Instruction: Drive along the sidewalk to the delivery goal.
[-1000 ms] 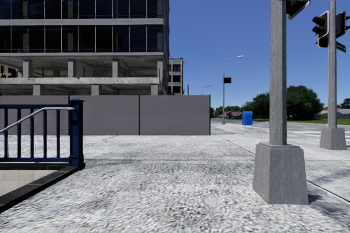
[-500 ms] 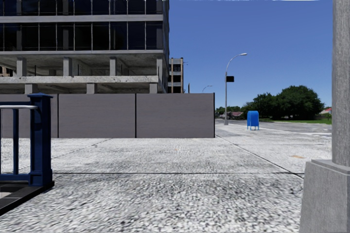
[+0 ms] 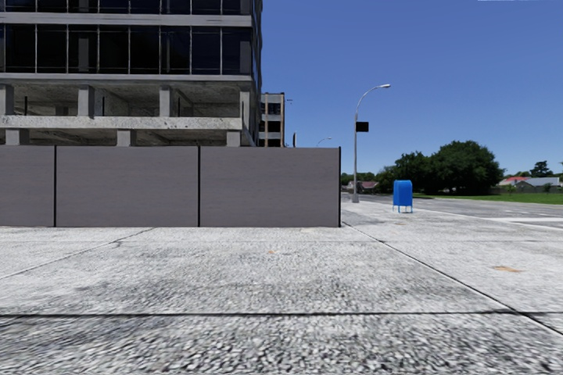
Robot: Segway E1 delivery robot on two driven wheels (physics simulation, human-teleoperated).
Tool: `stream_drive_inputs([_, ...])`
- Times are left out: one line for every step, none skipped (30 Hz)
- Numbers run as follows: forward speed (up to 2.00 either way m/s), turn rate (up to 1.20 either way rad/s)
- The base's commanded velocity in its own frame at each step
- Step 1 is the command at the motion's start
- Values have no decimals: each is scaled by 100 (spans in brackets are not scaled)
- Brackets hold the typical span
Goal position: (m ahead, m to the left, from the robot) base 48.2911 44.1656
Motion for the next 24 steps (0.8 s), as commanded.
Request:
stream_drive_inputs([156, -48])
stream_drive_inputs([157, -48])
stream_drive_inputs([158, -48])
stream_drive_inputs([158, -48])
stream_drive_inputs([161, -48])
stream_drive_inputs([172, -48])
stream_drive_inputs([200, -48])
stream_drive_inputs([200, -48])
stream_drive_inputs([200, -48])
stream_drive_inputs([200, -48])
stream_drive_inputs([200, -48])
stream_drive_inputs([200, -48])
stream_drive_inputs([200, -48])
stream_drive_inputs([200, -48])
stream_drive_inputs([200, -49])
stream_drive_inputs([200, -49])
stream_drive_inputs([200, -49])
stream_drive_inputs([200, -53])
stream_drive_inputs([200, -57])
stream_drive_inputs([200, -59])
stream_drive_inputs([200, -59])
stream_drive_inputs([200, -59])
stream_drive_inputs([200, -60])
stream_drive_inputs([200, -60])
